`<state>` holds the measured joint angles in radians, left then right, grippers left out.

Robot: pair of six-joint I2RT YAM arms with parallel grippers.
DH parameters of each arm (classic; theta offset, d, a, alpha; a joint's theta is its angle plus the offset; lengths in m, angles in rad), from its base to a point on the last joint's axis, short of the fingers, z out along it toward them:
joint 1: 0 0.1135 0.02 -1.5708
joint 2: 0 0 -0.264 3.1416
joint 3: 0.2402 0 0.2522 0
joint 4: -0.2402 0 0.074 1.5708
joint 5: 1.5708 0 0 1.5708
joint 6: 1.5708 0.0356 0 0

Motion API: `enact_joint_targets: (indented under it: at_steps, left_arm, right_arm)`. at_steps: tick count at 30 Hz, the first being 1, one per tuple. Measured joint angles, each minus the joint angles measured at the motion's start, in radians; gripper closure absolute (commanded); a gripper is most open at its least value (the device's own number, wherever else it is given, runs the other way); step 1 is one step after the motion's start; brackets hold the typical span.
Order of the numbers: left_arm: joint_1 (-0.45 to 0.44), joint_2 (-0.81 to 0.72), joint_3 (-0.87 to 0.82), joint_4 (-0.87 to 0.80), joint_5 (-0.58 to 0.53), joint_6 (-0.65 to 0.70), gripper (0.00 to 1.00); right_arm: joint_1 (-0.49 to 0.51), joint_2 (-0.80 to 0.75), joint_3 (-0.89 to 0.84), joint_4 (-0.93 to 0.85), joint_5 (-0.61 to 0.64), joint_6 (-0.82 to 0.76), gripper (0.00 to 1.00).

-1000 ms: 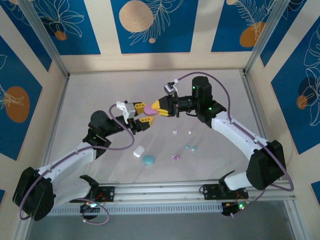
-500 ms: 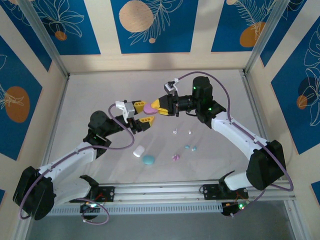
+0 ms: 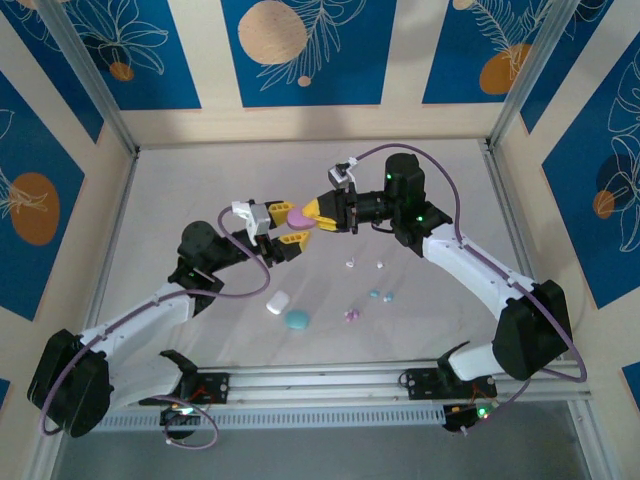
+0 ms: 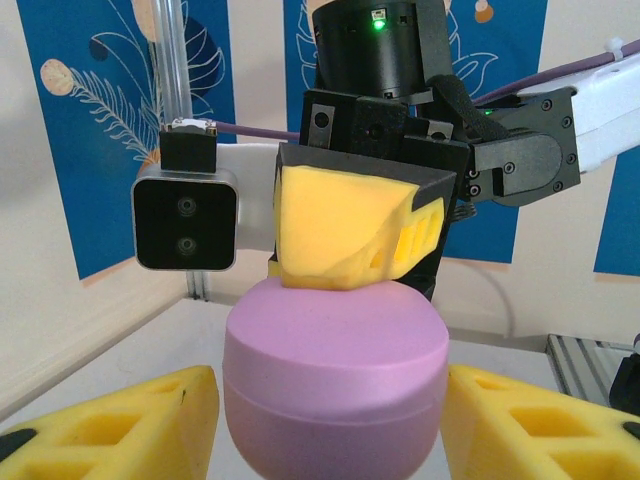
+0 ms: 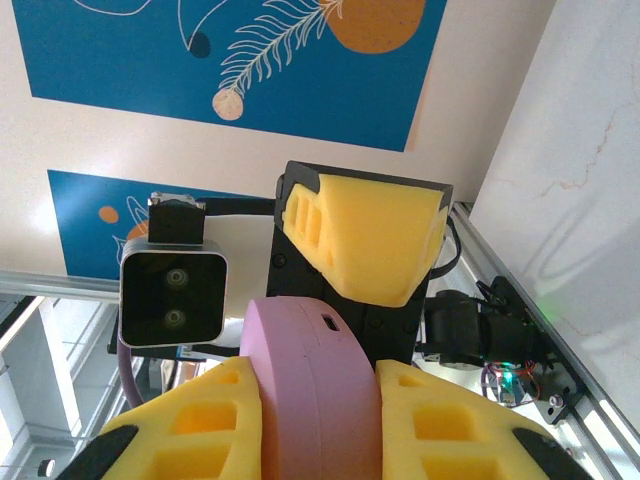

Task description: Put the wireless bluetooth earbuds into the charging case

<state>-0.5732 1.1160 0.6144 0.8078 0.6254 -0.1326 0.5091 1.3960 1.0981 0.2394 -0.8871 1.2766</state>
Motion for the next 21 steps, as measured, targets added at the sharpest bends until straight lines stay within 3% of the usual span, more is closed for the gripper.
enact_joint_targets:
  at_steps: [21]
  left_arm:
    - [0.0, 0.0, 0.0, -0.002, -0.01, -0.009, 0.36]
  right_arm:
    - [-0.001, 0.0, -0.001, 0.0, 0.0, -0.001, 0.87]
